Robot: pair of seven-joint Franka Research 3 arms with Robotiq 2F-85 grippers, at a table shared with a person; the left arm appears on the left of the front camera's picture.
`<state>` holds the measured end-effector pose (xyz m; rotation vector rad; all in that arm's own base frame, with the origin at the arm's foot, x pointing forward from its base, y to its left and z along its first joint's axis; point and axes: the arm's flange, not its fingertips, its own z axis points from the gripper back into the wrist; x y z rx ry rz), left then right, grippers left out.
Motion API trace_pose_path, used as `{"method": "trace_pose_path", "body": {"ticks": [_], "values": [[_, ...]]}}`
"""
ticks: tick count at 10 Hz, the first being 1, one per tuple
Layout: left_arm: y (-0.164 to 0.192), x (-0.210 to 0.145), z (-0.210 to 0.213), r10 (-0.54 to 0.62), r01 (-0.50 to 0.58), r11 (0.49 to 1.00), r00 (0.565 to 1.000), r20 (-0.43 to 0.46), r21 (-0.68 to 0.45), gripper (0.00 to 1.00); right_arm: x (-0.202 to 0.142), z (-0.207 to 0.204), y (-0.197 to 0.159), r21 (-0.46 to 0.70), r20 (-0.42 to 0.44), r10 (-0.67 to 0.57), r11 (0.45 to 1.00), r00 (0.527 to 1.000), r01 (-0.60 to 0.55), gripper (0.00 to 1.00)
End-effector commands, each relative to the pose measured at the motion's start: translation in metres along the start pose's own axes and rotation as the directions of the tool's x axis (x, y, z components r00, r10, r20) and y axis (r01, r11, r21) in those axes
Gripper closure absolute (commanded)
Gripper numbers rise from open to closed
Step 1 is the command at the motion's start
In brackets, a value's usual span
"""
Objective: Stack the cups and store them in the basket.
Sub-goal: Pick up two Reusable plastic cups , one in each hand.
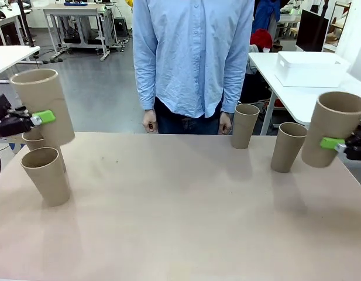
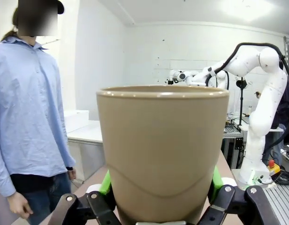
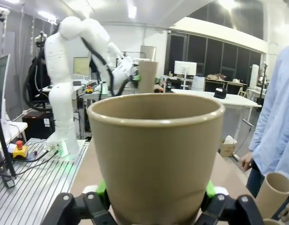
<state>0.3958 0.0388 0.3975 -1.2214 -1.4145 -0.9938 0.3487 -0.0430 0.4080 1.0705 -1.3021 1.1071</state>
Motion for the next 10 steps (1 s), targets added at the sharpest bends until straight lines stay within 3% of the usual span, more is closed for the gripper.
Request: {"method": "trace_pose_path", "body": {"ticks": [1, 5, 8, 10], "values": [[-0.032, -0.004, -0.030, -0.028, 0.029, 0.999, 1.000, -0.011, 0.025, 0.14, 0.007, -0.041, 0.049, -0.050, 0.008, -0.041, 0.998, 0.999, 0.041, 0.15], [-0.082, -0.012, -0.061, -0.040, 0.041, 0.998, 0.999, -0.021, 0.047, 0.14, -0.001, -0.074, 0.055, -0.039, -0.017, -0.076, 0.996, 0.997, 0.075, 0.15], [-0.092, -0.031, -0.079, -0.013, 0.017, 0.999, 0.995, -0.096, 0.038, 0.14, -0.018, -0.094, 0.059, -0.033, -0.020, -0.096, 0.995, 0.995, 0.095, 0.15], [-0.100, -0.038, -0.080, -0.022, 0.024, 1.000, 0.995, -0.099, 0.015, 0.14, -0.033, -0.100, 0.059, -0.034, 0.010, -0.104, 0.994, 0.994, 0.105, 0.15]]}}
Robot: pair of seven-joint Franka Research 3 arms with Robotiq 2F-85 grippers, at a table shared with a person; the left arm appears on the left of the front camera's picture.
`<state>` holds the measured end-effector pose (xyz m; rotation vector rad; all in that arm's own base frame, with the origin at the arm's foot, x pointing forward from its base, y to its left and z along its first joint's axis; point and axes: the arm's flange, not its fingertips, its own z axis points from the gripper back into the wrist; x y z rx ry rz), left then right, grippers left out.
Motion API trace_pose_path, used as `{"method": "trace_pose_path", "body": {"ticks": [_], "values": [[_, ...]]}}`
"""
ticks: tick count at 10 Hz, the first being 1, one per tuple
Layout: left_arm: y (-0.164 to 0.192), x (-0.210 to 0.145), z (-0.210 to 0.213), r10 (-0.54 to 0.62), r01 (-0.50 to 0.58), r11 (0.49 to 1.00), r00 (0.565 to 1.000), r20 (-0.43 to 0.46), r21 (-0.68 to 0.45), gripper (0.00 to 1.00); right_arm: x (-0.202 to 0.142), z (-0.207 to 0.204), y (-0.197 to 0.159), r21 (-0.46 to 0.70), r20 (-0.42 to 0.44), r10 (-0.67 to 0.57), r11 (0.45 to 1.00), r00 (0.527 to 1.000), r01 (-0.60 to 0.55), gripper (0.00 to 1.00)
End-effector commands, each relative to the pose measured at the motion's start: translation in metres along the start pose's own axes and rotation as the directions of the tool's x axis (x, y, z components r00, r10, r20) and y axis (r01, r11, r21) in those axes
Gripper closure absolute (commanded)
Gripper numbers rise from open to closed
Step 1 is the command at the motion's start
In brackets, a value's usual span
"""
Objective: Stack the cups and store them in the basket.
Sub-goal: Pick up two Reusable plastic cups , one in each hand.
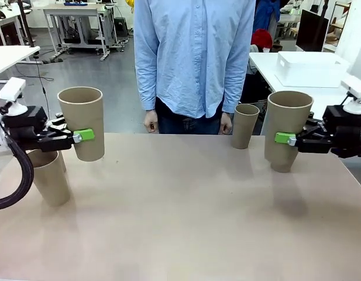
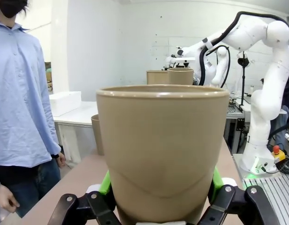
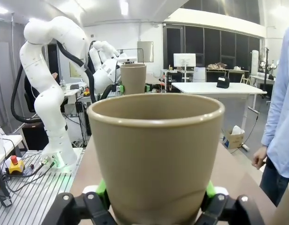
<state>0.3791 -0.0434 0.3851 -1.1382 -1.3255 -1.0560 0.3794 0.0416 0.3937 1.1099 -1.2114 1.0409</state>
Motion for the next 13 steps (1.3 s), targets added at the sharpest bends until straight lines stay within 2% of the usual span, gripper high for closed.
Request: {"method": "trace_pose_path", "body": {"ticks": [1, 6, 10, 13], "values": [[-0.072, -0.014, -0.003, -0.002, 0.002, 1.000, 1.000, 0.028, 0.005, 0.14, -0.031, -0.013, 0.070, -0.025, 0.055, -0.008, 1.000, 0.998, 0.009, 0.15], [-0.076, -0.028, 0.013, 0.004, -0.001, 0.999, 0.997, 0.075, -0.042, 0.14, -0.051, 0.002, 0.075, 0.024, 0.099, 0.009, 1.000, 0.995, -0.011, 0.15], [-0.079, -0.034, 0.014, 0.023, -0.018, 0.998, 0.997, 0.073, -0.061, 0.14, -0.050, 0.013, 0.082, 0.052, 0.121, 0.016, 0.998, 0.993, -0.022, 0.15], [-0.090, -0.026, 0.012, -0.009, 0.014, 0.999, 0.995, 0.100, -0.052, 0.14, -0.049, 0.013, 0.082, 0.061, 0.132, 0.016, 0.998, 0.991, -0.025, 0.15]]}}
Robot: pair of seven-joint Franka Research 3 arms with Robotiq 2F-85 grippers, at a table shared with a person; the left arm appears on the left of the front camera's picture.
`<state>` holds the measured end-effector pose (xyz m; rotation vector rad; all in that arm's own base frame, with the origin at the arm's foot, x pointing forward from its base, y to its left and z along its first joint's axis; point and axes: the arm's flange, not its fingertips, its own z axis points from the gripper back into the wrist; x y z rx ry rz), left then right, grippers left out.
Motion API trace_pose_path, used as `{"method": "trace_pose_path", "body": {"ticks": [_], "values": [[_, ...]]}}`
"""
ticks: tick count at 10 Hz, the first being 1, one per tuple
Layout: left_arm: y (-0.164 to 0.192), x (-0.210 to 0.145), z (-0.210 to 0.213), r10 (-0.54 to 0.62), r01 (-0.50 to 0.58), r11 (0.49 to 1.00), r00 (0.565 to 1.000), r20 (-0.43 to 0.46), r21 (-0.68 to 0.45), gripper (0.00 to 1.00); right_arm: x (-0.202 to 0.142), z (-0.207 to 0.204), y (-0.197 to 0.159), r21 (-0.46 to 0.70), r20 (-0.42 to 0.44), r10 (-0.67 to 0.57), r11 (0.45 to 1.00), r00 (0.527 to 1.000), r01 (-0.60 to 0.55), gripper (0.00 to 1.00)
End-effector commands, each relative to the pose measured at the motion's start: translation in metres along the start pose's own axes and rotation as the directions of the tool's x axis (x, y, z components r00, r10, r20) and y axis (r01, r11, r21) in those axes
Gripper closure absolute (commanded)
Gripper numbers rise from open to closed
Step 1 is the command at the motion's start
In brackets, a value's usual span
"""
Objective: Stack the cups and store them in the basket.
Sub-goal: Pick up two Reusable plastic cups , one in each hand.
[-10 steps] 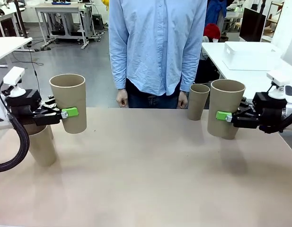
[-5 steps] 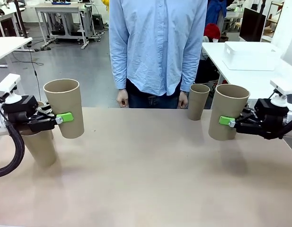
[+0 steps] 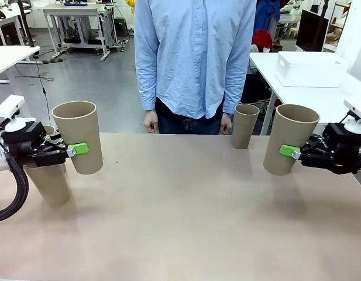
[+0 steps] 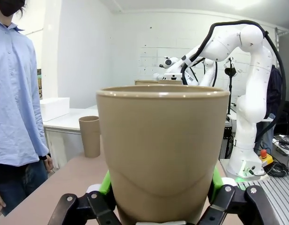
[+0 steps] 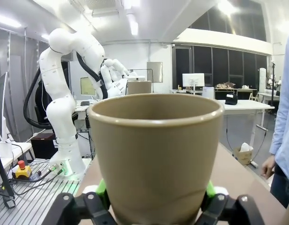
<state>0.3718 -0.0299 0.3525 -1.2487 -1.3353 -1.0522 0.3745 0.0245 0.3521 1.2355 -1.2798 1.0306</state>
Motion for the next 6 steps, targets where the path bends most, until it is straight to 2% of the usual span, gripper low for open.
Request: {"method": "trace_pose_path", "body": {"ticks": [1, 4, 6], "values": [[-0.088, 0.005, -0.011, -0.050, 0.050, 0.999, 0.998, 0.034, 0.010, 0.14, -0.008, -0.007, 0.083, 0.004, 0.014, 0.018, 1.000, 1.000, -0.018, 0.15], [-0.099, 0.017, -0.015, -0.069, 0.068, 0.998, 0.997, 0.044, 0.007, 0.14, -0.007, -0.006, 0.087, 0.005, 0.007, 0.019, 1.000, 1.000, -0.019, 0.15], [-0.103, 0.021, -0.019, -0.043, 0.042, 0.999, 0.999, 0.019, 0.014, 0.14, -0.002, -0.009, 0.091, 0.006, -0.008, 0.020, 1.000, 1.000, -0.020, 0.15]]}}
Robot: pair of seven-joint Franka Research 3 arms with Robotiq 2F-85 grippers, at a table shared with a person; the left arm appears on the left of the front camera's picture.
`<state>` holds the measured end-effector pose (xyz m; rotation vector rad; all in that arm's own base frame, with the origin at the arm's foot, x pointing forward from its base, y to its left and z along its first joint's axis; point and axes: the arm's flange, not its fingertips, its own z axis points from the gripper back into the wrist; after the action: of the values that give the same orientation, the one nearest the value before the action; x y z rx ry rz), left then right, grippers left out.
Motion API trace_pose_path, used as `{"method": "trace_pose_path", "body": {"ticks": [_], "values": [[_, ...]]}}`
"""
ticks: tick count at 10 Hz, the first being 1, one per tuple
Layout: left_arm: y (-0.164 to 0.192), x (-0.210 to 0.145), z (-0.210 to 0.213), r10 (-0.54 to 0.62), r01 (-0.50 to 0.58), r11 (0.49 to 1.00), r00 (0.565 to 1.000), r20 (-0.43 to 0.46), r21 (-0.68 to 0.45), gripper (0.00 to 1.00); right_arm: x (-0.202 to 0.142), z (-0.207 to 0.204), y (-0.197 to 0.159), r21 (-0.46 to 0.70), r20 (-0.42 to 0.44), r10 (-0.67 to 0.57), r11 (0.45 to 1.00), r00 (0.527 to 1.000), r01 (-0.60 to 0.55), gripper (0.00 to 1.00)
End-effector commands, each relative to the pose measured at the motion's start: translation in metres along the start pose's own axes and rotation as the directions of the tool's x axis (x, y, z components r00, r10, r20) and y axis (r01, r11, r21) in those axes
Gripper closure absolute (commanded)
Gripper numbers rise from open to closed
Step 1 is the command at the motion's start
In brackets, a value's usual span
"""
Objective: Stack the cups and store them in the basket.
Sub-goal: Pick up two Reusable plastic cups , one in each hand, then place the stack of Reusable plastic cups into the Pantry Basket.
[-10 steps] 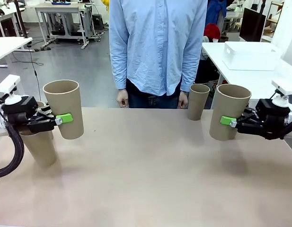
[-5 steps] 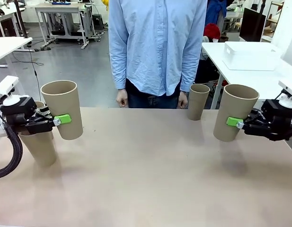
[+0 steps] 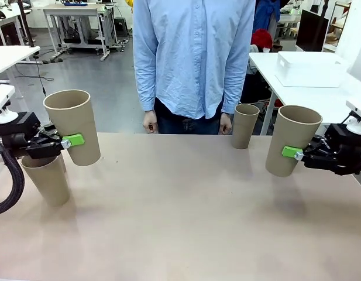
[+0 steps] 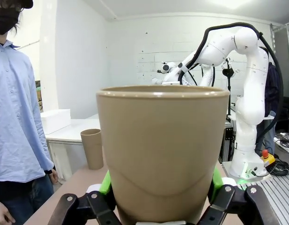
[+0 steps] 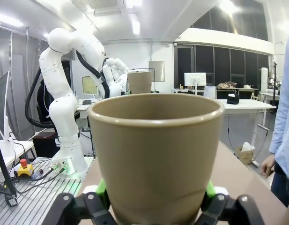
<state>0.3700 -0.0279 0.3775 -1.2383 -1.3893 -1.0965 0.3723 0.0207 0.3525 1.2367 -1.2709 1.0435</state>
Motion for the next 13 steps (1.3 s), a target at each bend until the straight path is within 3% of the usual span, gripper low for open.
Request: {"method": "trace_pose_path", "body": {"ticks": [1, 3, 4, 5, 13], "values": [[-0.100, 0.001, -0.020, 0.035, -0.035, 0.999, 0.999, 0.000, 0.030, 0.14, 0.000, -0.016, 0.092, -0.009, -0.004, 0.026, 1.000, 1.000, -0.026, 0.15], [-0.095, -0.001, -0.022, 0.064, -0.065, 0.997, 0.998, 0.016, 0.031, 0.14, 0.004, -0.018, 0.098, 0.000, -0.003, 0.031, 1.000, 1.000, -0.031, 0.15], [0.000, 0.002, -0.001, 0.022, -0.022, 1.000, 1.000, -0.002, 0.000, 0.14, 0.007, -0.017, 0.102, 0.012, 0.000, 0.022, 1.000, 1.000, -0.022, 0.15], [0.000, 0.002, -0.001, 0.022, -0.022, 1.000, 1.000, -0.002, 0.000, 0.14, 0.007, -0.001, 0.001, 0.003, -0.002, 0.020, 1.000, 1.000, -0.020, 0.15], [0.000, 0.002, -0.001, 0.022, -0.022, 1.000, 1.000, -0.002, 0.000, 0.14, 0.007, -0.001, 0.001, 0.003, -0.002, 0.020, 1.000, 1.000, -0.020, 0.15]]}}
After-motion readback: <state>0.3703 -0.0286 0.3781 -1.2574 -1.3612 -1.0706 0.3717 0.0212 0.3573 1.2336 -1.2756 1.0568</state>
